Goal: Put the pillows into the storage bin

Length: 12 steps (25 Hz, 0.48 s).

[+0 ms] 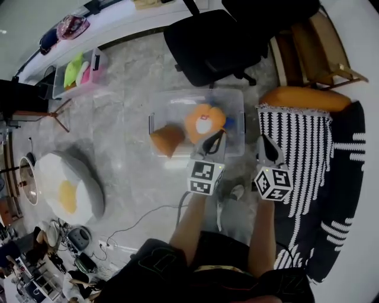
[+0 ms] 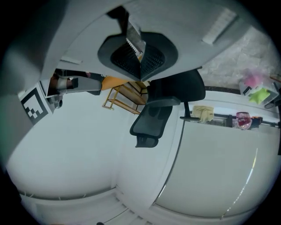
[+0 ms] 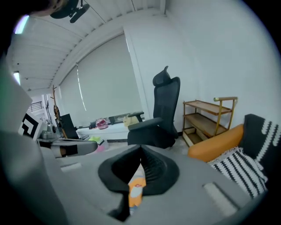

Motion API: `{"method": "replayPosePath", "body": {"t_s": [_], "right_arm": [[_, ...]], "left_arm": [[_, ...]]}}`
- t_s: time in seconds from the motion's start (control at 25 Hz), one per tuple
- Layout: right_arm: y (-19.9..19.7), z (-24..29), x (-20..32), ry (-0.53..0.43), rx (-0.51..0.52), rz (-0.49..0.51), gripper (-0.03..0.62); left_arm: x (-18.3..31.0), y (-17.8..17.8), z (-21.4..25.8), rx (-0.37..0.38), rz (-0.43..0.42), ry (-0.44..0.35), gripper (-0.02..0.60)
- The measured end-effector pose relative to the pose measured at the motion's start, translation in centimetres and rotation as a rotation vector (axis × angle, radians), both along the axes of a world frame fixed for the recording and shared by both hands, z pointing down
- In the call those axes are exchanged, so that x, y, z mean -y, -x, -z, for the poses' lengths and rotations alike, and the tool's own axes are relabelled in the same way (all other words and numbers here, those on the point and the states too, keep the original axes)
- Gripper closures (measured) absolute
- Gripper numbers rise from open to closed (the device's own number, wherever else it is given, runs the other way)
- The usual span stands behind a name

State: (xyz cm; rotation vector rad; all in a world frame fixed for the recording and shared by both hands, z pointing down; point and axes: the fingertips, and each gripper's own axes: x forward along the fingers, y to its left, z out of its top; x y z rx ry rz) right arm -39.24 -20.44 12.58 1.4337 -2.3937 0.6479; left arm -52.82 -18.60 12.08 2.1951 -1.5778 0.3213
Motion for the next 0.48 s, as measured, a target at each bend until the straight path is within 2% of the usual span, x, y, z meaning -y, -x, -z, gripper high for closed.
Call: {"method": "replayPosePath", "body": {"t_s": [0.24,0.48], "right_arm": [[-6.8,7.0,2.3,-0.118,0.019,-0.099,0.591],[-12.2,13.1,3.3,-0.216,0.027,-0.121,0.591]], "left_arm": [[2.9,-6.2,5.3,0.014,-0.072,-0.085,0.571],[4.8,-11.6,11.3,0.025,-0.097,-0.179,0.571]]}}
